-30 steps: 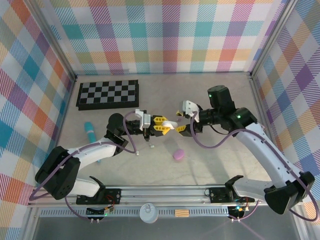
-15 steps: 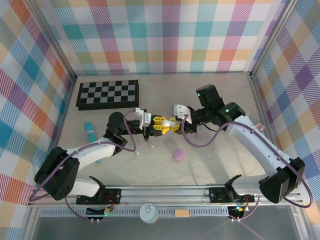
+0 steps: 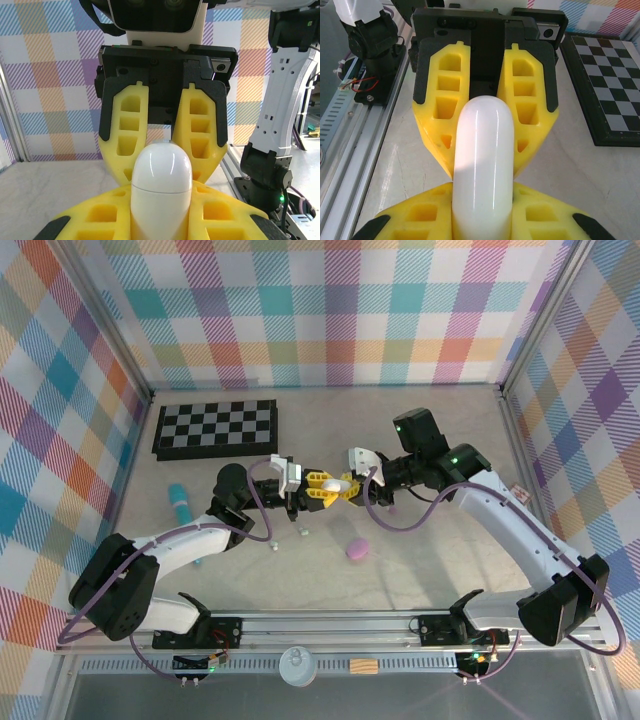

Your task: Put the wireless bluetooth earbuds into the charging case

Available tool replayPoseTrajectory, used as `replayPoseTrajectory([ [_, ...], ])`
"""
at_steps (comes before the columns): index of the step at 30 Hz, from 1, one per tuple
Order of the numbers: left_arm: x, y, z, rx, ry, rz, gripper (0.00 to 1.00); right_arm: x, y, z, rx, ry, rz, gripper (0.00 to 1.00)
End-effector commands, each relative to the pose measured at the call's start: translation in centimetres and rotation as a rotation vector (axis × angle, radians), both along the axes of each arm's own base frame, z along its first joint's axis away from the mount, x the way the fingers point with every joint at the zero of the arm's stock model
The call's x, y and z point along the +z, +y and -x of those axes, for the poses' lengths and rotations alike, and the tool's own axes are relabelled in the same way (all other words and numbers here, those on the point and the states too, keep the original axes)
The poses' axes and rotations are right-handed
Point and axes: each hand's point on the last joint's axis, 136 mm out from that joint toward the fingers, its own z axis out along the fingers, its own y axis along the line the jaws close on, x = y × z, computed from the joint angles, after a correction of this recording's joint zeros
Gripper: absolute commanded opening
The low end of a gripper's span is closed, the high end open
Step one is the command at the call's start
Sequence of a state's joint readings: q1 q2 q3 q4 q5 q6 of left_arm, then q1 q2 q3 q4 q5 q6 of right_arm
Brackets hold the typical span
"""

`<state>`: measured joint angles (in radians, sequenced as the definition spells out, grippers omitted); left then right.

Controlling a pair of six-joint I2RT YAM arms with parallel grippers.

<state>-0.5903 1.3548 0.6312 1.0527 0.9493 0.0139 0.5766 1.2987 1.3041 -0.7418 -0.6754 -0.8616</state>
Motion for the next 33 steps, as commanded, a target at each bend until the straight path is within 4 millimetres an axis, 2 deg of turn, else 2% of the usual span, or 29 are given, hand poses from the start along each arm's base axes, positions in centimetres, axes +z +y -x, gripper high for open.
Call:
replayPoseTrajectory([
  [1, 1.2, 0.0, 1.2, -0.067, -0.054, 0.028, 0.00, 1.8, 0.4, 1.2, 0.052, -0.020, -0.067, 0.16],
  [3, 1.0, 0.0, 1.2, -0.068, -0.050, 0.026, 0.02, 1.6, 0.3, 1.3, 0.048, -0.017, -0.058, 0.16],
  [5, 1.0, 0.0, 1.2, -0.067, -0.050, 0.028, 0.12, 1.5, 0.1, 1.3, 0.040, -0.020, -0.048, 0.16],
  [9, 1.3, 0.0, 0.9, -0.047, -0.049, 0.037, 0.24, 0.8, 0.0, 0.7, 0.010, -0.030, -0.026, 0.12],
  [10, 1.4, 0.0, 0.8, -0.042, -0.042, 0.040, 0.31, 0.6, 0.0, 0.4, 0.000, -0.030, -0.022, 0.12],
  [13, 1.7, 0.2, 0.4, -0.011, -0.021, 0.056, 0.55, 0.2, 0.0, 0.0, -0.013, -0.027, -0.014, 0.10],
  [15, 1.6, 0.4, 0.5, 0.002, -0.015, 0.052, 0.89, -0.1, 0.1, -0.4, -0.030, -0.028, -0.015, 0.10],
  [16, 1.4, 0.5, 0.5, 0.015, -0.015, 0.047, 1.00, -0.2, 0.0, -0.7, -0.039, -0.025, -0.016, 0.10],
  [19, 0.5, 1.0, 0.1, 0.084, -0.012, 0.017, 1.00, -0.6, -0.1, -1.8, -0.083, -0.007, -0.022, 0.10],
  [23, -0.8, 2.5, -0.5, 0.228, -0.031, -0.034, 1.00, -1.5, -0.5, -5.0, -0.219, 0.081, -0.050, 0.10],
  [25, -1.6, 3.6, -1.0, 0.320, -0.043, -0.073, 1.00, -2.4, -1.1, -7.3, -0.320, 0.168, -0.076, 0.10],
  [28, -3.0, 5.6, -2.1, 0.473, -0.034, -0.132, 1.00, -4.1, -2.2, -11.9, -0.524, 0.333, -0.129, 0.10],
  [30, -3.8, 6.8, -2.6, 0.558, -0.029, -0.154, 1.00, -6.1, -2.9, -14.8, -0.641, 0.427, -0.125, 0.08],
  [33, -4.9, 7.4, -2.8, 0.597, -0.007, -0.201, 1.00, -9.3, -3.7, -18.5, -0.815, 0.574, -0.109, 0.07],
])
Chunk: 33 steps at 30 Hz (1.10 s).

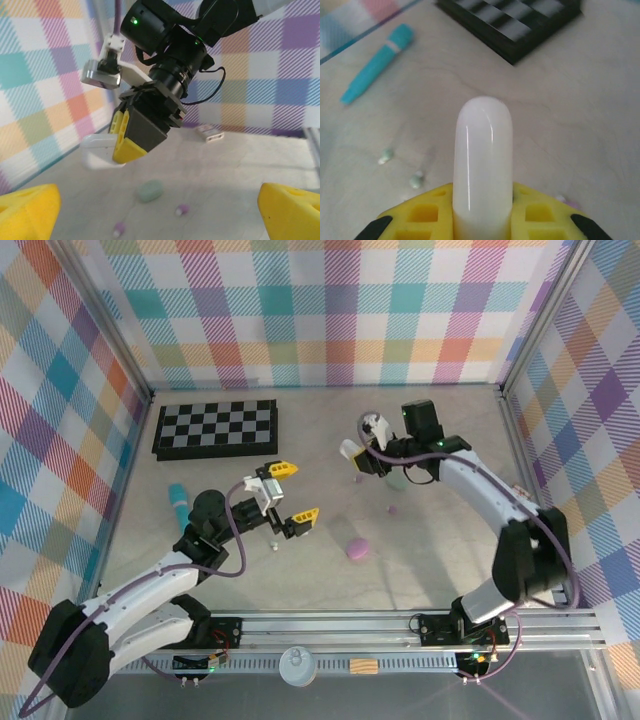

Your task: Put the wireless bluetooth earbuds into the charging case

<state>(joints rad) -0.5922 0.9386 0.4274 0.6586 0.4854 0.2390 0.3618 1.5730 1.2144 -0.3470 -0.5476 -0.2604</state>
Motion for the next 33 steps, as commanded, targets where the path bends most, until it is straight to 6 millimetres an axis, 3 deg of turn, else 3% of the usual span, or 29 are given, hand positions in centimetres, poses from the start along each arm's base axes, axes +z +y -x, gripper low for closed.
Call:
replayPoseTrajectory([
  [1, -3.0, 1.2, -1.4, 0.120, 0.054, -0.101, 1.00, -1.9, -0.6, -4.9, -0.246, 0.182, -0.063, 0.07],
  [13, -4.7, -0.6, -0.2, 0.052, 0.059, -0.170, 1.00, -12.1, -1.1, -14.0, -0.532, 0.571, -0.082, 0.09],
  [22, -5.1, -1.2, -0.3, 0.029, 0.072, -0.171, 1.00, -15.2, -1.0, -17.2, -0.591, 0.662, -0.099, 0.12],
  [26, -5.0, -1.5, -0.4, 0.022, 0.080, -0.159, 1.00, -15.6, -1.6, -17.9, -0.619, 0.663, -0.089, 0.26],
  [29, -4.8, -1.6, -0.6, 0.024, 0.082, -0.145, 1.00, -13.7, -2.5, -18.2, -0.626, 0.609, -0.090, 0.49],
  [33, -4.6, -1.9, -0.7, 0.014, 0.083, -0.132, 1.00, -10.6, -4.5, -16.9, -0.611, 0.493, -0.012, 0.70],
])
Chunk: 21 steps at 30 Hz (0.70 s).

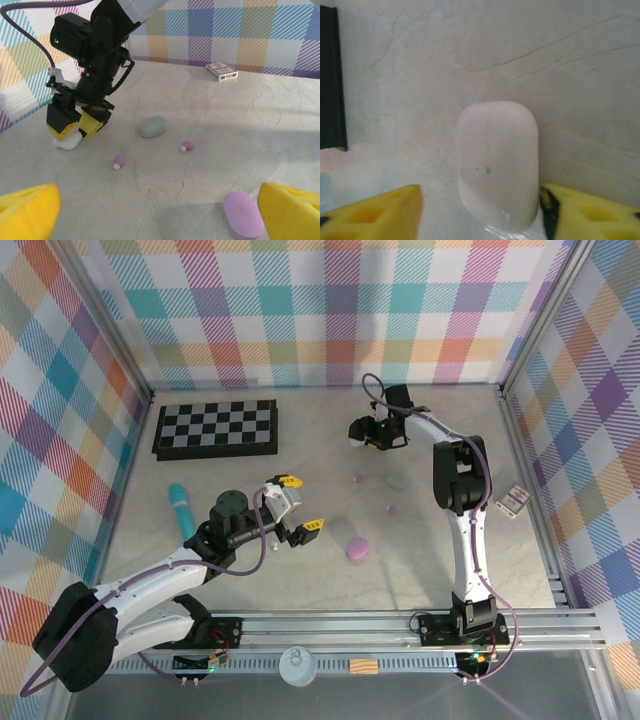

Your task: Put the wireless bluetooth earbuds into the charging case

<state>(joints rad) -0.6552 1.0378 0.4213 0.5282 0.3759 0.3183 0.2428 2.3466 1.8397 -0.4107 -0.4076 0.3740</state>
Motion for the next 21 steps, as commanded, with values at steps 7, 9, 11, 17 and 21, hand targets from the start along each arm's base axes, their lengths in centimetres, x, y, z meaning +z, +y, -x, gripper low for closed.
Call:
replayPoseTrajectory([
  [7, 2.1, -1.8, 0.2, -0.086, -0.034, 0.062, 1.00, 9.5, -3.9, 8.3, 0.385, -0.321, 0.256, 0.90],
  [9, 2.2, -2.2, 0.2, -0.107, -0.040, 0.067, 1.00, 9.7, -4.4, 11.0, 0.553, -0.389, 0.314, 0.93],
  [11, 2.2, -2.7, 0.2, -0.125, -0.046, 0.069, 1.00, 9.4, -5.5, 12.4, 0.642, -0.469, 0.406, 0.94],
  [17, 2.1, -3.5, -0.1, -0.161, -0.045, 0.079, 1.00, 7.0, -6.9, 15.2, 0.790, -0.553, 0.468, 0.94],
  [21, 2.0, -3.5, 0.2, -0.169, -0.041, 0.076, 1.00, 5.0, -8.1, 15.3, 0.794, -0.513, 0.462, 0.88],
])
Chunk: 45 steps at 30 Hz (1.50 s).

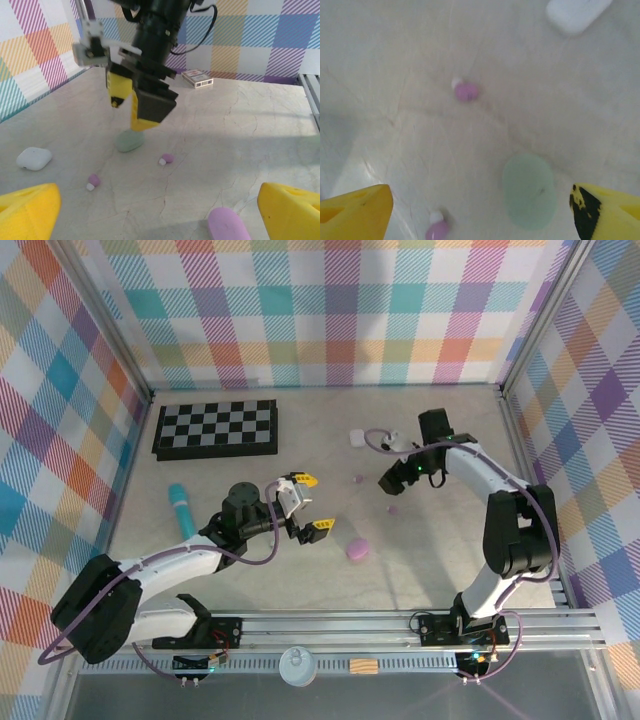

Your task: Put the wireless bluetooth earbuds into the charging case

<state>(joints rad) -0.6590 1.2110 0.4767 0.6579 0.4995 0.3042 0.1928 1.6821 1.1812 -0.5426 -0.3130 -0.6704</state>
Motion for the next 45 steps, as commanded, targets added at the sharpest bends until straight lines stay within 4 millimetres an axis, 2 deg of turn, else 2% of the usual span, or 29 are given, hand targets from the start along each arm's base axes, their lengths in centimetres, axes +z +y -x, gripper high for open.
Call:
replayPoseTrajectory([
  [1, 2.2, -0.4, 0.6, -0.041, -0.054, 0.044, 1.00, -1.2, -0.8, -0.7, 0.079, -0.035, 0.030, 0.88],
  [5, 1.9, -0.1, 0.8, -0.029, -0.058, 0.025, 1.00, -3.4, -2.0, -1.2, 0.065, 0.013, 0.078, 0.85],
  [10, 2.1, 0.2, 0.8, -0.021, -0.068, 0.017, 1.00, -4.9, -2.6, -1.6, 0.062, 0.055, 0.102, 0.79],
  [17, 2.3, 0.1, 0.7, -0.024, -0.075, 0.011, 1.00, -5.9, -2.8, -1.9, 0.066, 0.089, 0.118, 0.68],
  [27, 2.1, 0.1, 0.7, -0.023, -0.070, 0.009, 1.00, -7.3, -3.3, -1.9, 0.062, 0.119, 0.142, 0.65],
  [32, 2.1, 0.2, 0.7, -0.017, -0.072, 0.006, 1.00, -7.8, -3.5, -1.9, 0.064, 0.134, 0.153, 0.56],
  [40, 2.1, 0.1, 0.5, -0.014, -0.074, 0.004, 1.00, -7.0, -3.2, -1.8, 0.058, 0.126, 0.123, 0.39],
  [45, 2.2, 0.0, -0.1, 0.000, -0.074, 0.014, 1.00, -5.4, -3.0, -1.3, 0.043, 0.105, 0.108, 0.35],
])
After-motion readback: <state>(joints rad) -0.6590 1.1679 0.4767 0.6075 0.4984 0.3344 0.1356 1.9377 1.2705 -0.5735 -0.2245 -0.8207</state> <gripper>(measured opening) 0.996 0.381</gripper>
